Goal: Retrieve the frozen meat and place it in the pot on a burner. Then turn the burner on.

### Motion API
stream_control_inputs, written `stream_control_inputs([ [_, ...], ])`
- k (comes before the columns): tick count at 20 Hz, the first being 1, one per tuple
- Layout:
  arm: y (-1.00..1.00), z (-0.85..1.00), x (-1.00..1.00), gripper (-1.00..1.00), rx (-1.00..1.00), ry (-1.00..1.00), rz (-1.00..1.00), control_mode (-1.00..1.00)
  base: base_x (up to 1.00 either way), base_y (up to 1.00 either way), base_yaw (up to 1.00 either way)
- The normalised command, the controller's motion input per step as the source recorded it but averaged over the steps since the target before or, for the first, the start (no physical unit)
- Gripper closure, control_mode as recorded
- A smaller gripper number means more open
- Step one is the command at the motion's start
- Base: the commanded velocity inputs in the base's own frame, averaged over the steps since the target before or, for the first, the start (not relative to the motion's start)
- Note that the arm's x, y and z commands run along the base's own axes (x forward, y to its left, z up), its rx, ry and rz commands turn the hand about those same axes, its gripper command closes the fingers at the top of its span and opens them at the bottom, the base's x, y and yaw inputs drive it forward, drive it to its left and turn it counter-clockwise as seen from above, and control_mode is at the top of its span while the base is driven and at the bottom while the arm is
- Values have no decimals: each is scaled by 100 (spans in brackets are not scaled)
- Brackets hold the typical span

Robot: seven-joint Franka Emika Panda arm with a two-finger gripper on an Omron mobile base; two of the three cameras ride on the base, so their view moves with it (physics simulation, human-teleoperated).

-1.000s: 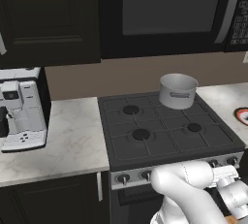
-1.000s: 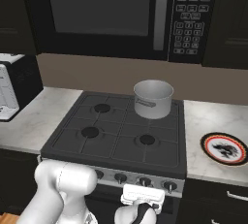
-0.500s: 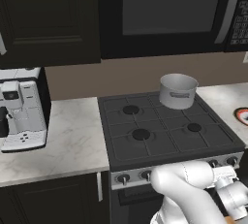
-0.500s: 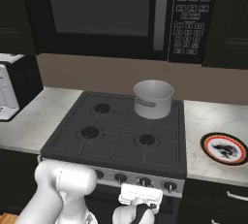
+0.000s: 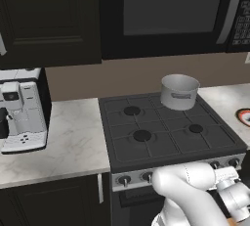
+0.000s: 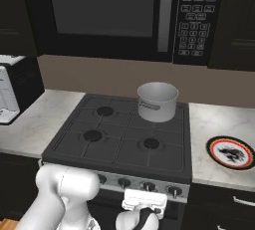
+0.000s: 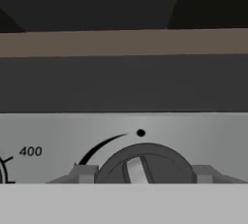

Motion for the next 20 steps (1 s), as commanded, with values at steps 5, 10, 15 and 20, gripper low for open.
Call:
stream_control_inputs([
  [5, 4, 0, 0, 100, -12, 0, 13, -100, 0, 0, 0],
  [10, 0, 0, 0, 100, -20, 0, 14, -100, 0, 0, 0],
  [15, 0, 0, 0, 100, -35, 0, 17, -100, 0, 0, 0],
  [20, 0, -6, 0, 100, -39, -4, 20, -100, 0, 0, 0],
])
